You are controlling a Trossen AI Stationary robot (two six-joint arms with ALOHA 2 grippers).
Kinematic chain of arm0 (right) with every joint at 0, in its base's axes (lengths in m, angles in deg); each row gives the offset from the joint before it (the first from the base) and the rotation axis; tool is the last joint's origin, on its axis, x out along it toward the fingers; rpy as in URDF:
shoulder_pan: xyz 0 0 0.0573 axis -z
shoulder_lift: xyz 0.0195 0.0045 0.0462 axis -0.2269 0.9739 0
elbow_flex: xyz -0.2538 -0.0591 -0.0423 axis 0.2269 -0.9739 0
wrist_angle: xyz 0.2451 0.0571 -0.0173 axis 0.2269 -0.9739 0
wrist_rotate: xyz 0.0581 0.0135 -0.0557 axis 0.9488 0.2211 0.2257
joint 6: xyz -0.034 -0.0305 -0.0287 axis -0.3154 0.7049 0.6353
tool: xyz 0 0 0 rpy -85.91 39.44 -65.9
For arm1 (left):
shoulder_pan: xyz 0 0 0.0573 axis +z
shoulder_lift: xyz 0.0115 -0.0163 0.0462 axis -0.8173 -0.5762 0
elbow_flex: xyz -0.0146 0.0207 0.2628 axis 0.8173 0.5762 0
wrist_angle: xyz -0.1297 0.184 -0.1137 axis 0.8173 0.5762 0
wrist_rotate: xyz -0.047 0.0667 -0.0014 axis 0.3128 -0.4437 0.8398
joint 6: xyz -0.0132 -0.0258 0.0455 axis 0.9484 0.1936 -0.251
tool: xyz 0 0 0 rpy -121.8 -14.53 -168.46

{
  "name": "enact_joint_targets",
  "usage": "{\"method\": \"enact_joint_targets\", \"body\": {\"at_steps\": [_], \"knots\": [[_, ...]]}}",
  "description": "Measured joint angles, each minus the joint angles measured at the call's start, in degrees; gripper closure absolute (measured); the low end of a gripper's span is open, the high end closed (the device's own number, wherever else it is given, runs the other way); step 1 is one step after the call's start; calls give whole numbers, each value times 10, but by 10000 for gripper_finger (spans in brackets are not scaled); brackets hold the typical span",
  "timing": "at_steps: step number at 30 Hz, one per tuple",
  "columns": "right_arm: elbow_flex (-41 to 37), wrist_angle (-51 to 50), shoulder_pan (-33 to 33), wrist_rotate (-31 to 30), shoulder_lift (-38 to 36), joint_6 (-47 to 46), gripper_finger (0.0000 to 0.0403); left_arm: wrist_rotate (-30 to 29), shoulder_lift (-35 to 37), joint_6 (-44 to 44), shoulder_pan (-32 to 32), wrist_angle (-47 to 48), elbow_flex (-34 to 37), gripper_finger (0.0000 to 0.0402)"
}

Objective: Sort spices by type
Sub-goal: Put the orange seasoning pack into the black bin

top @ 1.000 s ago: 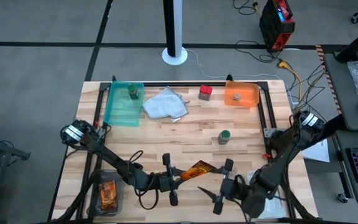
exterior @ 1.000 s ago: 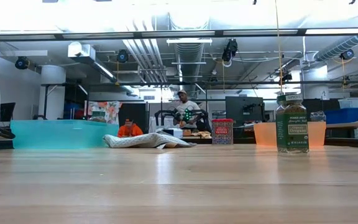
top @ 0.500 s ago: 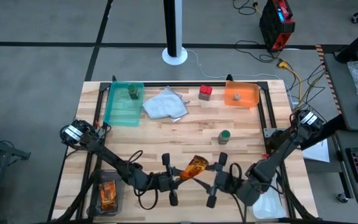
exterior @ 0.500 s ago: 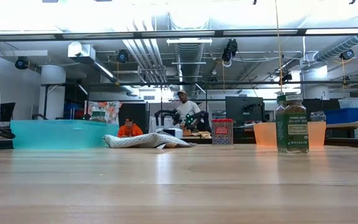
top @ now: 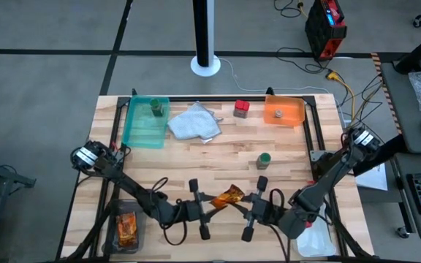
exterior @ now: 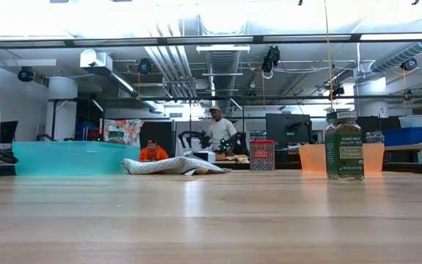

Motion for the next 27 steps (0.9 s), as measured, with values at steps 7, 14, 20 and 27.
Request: {"method": "enact_joint_targets", "body": {"at_steps": [7,14,20,27], "knots": [[47,-170,-20,1,-28,-5,374,-2,0,96,-13,93,1,241],[86,-473,-28,57,-16,-143,374,-3,8,133,-43,99,1,229],[85,-513,-28,65,16,-149,374,3,23,145,-37,98,-15,231],[90,-513,-27,63,24,-140,374,0,24,146,-10,157,-49,224]]}}
